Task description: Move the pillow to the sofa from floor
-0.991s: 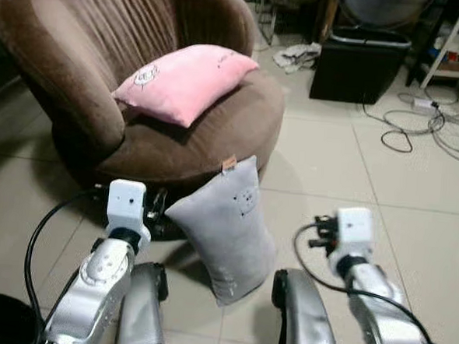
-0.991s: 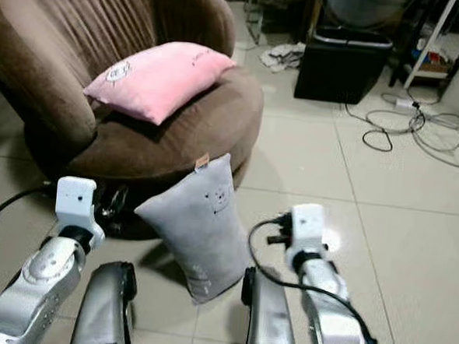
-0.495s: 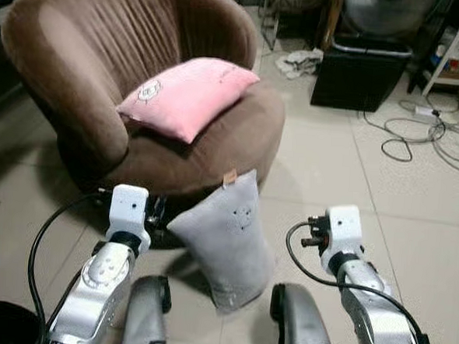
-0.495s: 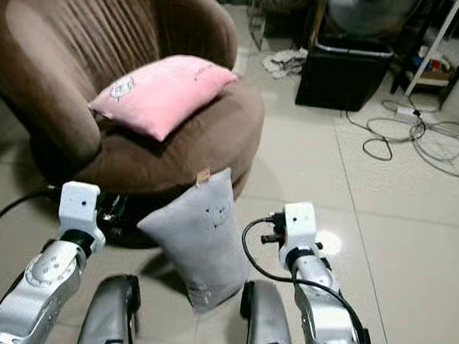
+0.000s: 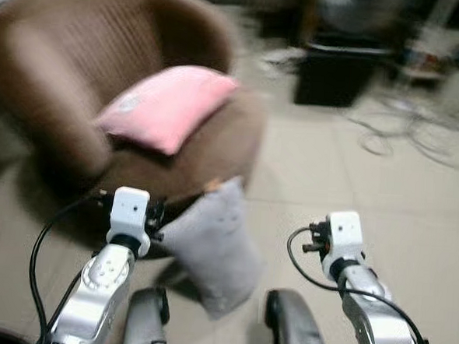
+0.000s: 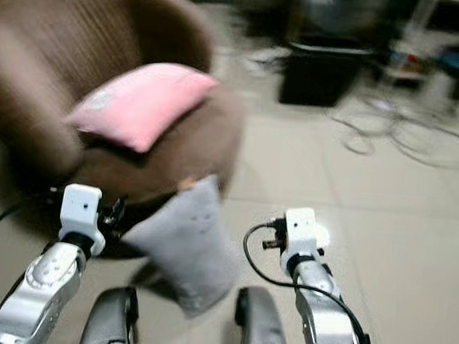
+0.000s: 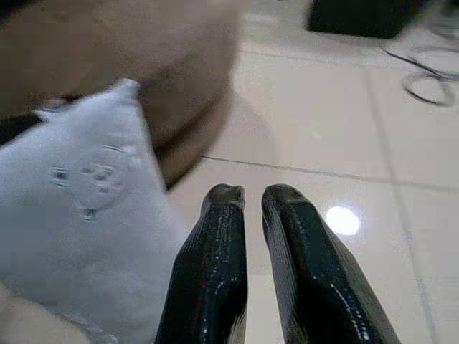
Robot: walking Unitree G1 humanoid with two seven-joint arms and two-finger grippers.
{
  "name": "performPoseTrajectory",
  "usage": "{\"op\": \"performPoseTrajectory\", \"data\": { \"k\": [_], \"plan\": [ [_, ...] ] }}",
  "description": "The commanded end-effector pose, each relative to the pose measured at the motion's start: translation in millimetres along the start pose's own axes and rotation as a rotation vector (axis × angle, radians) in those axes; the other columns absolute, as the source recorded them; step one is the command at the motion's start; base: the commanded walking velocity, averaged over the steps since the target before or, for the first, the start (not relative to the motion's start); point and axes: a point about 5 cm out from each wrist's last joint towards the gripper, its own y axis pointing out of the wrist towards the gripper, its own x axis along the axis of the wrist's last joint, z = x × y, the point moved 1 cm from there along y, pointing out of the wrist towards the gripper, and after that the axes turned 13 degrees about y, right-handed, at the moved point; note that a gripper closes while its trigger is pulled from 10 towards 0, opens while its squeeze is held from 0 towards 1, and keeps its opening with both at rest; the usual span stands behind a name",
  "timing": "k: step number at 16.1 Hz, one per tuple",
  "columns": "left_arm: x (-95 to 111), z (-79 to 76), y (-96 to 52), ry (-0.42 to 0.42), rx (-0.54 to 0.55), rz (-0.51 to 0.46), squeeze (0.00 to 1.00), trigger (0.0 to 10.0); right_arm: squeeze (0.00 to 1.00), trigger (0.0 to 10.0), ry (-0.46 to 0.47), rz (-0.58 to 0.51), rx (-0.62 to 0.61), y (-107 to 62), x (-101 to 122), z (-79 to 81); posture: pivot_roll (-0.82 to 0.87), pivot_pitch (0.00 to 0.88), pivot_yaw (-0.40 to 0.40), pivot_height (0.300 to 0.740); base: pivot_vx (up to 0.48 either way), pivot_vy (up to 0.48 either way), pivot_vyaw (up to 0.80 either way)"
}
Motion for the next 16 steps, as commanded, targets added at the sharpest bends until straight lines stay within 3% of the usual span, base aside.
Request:
{"op": "performPoseTrajectory", "data": {
  "k": [1, 6, 10, 14, 16],
  "plan": [
    [-1.4, 1.8, 0.6, 0.012, 0.000, 0.000, 0.00, 10.0, 0.00, 10.0, 0.007, 0.011, -0.005, -0.9, 0.7, -2.9, -0.01, 0.000, 0.003, 0.544, 0.000, 0.000, -0.80],
    [-2.9, 10.7, -0.7, -0.006, 0.032, -0.007, 0.00, 10.0, 0.00, 10.0, -0.009, 0.032, -0.013, -1.8, -1.0, -9.5, -0.01, 0.000, 0.004, 0.544, 0.000, 0.000, -0.80],
    [-8.1, 16.5, -2.4, 0.001, 0.044, 0.012, 0.00, 10.0, 0.00, 10.0, -0.027, 0.043, -0.013, -3.1, -1.8, -10.3, -0.02, 0.000, 0.011, 0.544, 0.000, 0.000, 0.00],
    [-22.9, 27.6, -2.0, 0.016, 0.099, 0.100, 0.00, 10.0, 0.00, 10.0, -0.041, 0.009, -0.001, -3.3, 4.8, -11.5, -0.01, 0.000, 0.007, 0.544, 0.000, 0.000, 0.00],
    [-35.5, 37.2, 3.8, 0.057, 0.108, 0.175, 0.00, 10.0, 0.00, 10.0, -0.033, -0.043, 0.078, -1.0, 16.6, 0.0, 0.00, 0.000, -0.008, 0.544, 0.000, 0.000, 0.00]
  ]
}}
